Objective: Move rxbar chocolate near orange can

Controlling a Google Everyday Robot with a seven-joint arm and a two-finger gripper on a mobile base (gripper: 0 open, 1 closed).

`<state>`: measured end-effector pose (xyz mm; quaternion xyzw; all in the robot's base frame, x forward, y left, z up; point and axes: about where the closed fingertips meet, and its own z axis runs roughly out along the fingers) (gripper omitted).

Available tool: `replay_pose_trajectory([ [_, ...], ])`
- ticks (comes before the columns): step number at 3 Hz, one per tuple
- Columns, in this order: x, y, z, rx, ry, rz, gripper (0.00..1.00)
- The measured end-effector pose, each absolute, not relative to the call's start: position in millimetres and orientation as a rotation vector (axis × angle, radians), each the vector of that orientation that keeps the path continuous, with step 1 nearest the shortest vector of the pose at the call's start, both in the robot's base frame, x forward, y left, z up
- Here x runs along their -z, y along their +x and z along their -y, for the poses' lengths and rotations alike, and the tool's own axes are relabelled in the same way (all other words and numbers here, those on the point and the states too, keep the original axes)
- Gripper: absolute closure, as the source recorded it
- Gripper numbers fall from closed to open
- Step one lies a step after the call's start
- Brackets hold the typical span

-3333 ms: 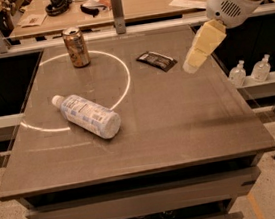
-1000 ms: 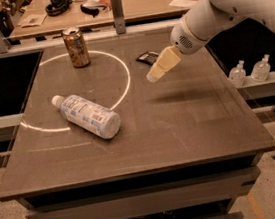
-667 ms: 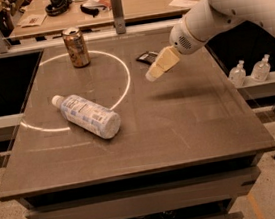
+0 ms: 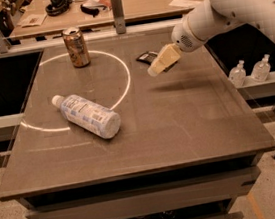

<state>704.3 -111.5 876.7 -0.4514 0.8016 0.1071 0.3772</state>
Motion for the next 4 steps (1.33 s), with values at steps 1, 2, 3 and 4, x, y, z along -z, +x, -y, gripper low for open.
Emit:
replay_pose_trajectory([
  [1,-865,714,116,-0.302,-1.162,-2.043,0.0],
  [2,-850,723,121,-0.328,-1.162,-2.049,0.0],
  [3,-838,735,125,-0.34,-1.151,-2.058,0.0],
  [4,-828,748,130,-0.381,-1.089,-2.085,0.18],
])
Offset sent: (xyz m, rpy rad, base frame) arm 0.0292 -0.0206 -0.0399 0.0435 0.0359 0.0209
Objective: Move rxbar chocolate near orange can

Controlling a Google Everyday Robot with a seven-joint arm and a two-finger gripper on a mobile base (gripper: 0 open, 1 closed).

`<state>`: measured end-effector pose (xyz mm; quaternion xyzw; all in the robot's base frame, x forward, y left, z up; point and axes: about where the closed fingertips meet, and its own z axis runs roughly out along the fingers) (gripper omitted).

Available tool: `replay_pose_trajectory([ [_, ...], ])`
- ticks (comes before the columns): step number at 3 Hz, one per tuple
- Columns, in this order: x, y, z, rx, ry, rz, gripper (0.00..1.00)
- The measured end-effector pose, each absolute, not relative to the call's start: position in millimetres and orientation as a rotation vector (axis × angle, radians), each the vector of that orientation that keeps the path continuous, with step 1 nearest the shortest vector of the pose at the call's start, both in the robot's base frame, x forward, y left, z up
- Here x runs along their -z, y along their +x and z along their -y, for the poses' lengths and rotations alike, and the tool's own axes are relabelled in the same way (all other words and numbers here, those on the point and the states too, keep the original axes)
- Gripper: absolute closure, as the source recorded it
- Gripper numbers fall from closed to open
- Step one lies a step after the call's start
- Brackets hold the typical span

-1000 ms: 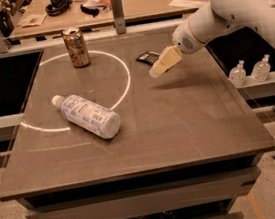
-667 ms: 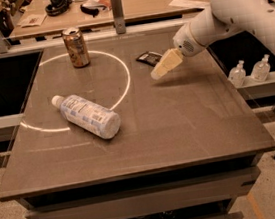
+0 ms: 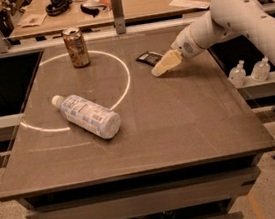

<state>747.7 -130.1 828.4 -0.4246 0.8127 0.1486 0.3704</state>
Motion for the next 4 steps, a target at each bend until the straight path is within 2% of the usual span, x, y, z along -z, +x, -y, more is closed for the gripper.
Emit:
replay_pose_trajectory([
  [2,-824.0,754.3,130.4,-0.419,-1.054,-2.114,0.64],
  [3,-828.7,754.2,130.6,-0.418,-1.054,-2.114,0.96],
  [4,-829.7,754.2,130.6,-0.418,-1.054,-2.114,1.0],
])
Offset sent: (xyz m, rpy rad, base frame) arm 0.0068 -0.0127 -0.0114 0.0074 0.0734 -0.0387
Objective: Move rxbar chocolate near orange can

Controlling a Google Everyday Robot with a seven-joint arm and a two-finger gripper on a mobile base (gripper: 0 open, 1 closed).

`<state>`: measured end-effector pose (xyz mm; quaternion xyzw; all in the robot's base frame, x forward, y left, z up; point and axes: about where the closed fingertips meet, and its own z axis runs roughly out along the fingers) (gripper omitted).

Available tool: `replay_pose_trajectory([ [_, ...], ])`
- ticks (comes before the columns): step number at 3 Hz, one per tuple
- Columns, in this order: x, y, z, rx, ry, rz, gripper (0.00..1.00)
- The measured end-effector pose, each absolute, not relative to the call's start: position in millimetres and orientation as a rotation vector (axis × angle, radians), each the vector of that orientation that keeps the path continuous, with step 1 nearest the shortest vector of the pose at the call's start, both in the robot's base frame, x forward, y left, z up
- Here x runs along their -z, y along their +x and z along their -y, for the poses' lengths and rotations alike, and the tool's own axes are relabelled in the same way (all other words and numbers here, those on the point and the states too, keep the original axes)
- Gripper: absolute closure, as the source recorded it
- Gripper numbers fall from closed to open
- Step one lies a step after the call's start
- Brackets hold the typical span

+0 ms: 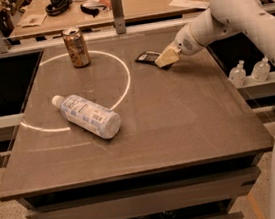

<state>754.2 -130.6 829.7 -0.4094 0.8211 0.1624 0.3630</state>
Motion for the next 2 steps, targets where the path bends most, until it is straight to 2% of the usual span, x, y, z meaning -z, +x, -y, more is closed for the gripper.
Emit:
replay_pose_trajectory([
  [1,-836,746,126,-0.433,-1.106,-2.082,1.0],
  [2,-845,736,98,-0.565,-1.229,-1.973,1.0],
])
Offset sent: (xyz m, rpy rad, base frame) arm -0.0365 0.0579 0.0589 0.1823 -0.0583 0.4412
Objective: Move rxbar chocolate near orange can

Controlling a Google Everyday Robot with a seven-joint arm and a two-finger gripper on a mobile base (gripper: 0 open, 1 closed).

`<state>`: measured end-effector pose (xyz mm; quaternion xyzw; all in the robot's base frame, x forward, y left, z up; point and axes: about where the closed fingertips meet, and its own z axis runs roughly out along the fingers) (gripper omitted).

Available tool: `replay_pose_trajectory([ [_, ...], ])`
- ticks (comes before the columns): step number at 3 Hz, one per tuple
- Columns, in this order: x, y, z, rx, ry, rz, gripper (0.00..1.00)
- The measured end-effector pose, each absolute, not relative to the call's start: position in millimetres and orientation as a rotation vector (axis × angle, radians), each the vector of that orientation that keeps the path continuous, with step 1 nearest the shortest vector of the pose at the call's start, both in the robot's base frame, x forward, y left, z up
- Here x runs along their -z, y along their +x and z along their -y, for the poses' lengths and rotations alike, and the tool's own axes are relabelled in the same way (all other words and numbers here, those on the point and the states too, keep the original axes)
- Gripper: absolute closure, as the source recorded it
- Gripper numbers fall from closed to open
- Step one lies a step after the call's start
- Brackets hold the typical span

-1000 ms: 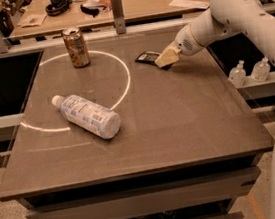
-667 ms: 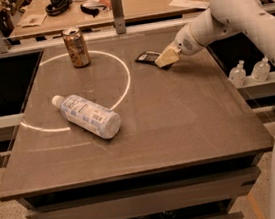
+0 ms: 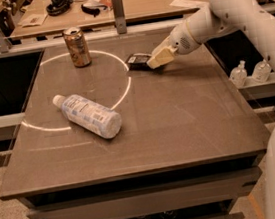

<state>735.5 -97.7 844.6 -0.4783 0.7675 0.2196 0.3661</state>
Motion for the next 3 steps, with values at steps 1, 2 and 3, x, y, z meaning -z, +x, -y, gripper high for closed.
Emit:
replay_pose_trajectory([
  [1,-874,724,61,-0.67,-1.353,-1.828,1.0],
  [2,-887,724,32,-0.68,-1.415,-1.777,1.0],
  [3,-886,733,2,-0.617,-1.439,-1.797,1.0],
])
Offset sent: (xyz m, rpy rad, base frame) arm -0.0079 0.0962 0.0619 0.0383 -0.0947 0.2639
